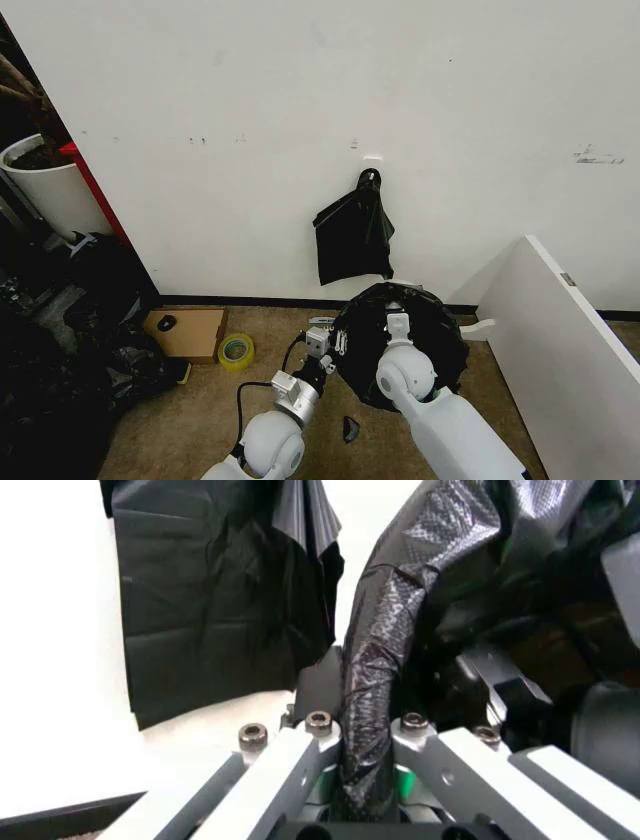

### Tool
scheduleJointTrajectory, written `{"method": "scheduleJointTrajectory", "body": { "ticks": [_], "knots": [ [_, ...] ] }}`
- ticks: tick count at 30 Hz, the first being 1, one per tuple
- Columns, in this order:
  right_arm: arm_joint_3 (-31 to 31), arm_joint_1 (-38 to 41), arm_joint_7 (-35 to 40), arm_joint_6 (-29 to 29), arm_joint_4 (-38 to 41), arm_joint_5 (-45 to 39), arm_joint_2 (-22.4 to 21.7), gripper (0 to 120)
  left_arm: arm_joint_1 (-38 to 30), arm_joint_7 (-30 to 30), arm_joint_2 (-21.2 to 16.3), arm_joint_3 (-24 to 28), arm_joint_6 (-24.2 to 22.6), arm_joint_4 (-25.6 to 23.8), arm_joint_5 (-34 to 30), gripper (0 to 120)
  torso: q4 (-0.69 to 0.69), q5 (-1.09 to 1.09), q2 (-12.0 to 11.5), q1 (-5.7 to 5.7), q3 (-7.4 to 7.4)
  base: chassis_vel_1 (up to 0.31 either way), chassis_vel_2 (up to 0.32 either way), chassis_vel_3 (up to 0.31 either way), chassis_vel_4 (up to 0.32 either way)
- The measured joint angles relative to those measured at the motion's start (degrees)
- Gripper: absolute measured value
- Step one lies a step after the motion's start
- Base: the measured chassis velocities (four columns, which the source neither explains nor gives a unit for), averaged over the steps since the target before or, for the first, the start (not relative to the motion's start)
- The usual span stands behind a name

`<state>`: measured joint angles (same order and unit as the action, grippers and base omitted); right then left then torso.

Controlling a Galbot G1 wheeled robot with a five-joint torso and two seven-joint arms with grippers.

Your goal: Place the garbage bag over the trash bin.

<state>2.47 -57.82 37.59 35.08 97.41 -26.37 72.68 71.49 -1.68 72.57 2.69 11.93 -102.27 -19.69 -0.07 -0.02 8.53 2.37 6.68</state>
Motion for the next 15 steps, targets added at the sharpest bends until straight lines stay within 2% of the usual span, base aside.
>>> {"method": "scheduleJointTrajectory", "body": {
  "ticks": [7,15],
  "knots": [
    [0.6,-0.8,-1.5,-0.5,-0.2,1.1,-0.2,0,1.0,0.9,-0.6,-0.8,1.0,-0.3,0.3,1,0.01,0.01,0.0,0.00,0.00,0.000,0.000,0.000,0.000],
    [-0.5,-5.3,-3.2,-0.8,8.1,1.0,-2.3,0,-0.9,-0.9,0.7,-1.8,0.8,1.3,0.4,1,0.00,0.00,0.0,0.00,0.00,0.000,0.000,0.000,0.000]
  ]
}}
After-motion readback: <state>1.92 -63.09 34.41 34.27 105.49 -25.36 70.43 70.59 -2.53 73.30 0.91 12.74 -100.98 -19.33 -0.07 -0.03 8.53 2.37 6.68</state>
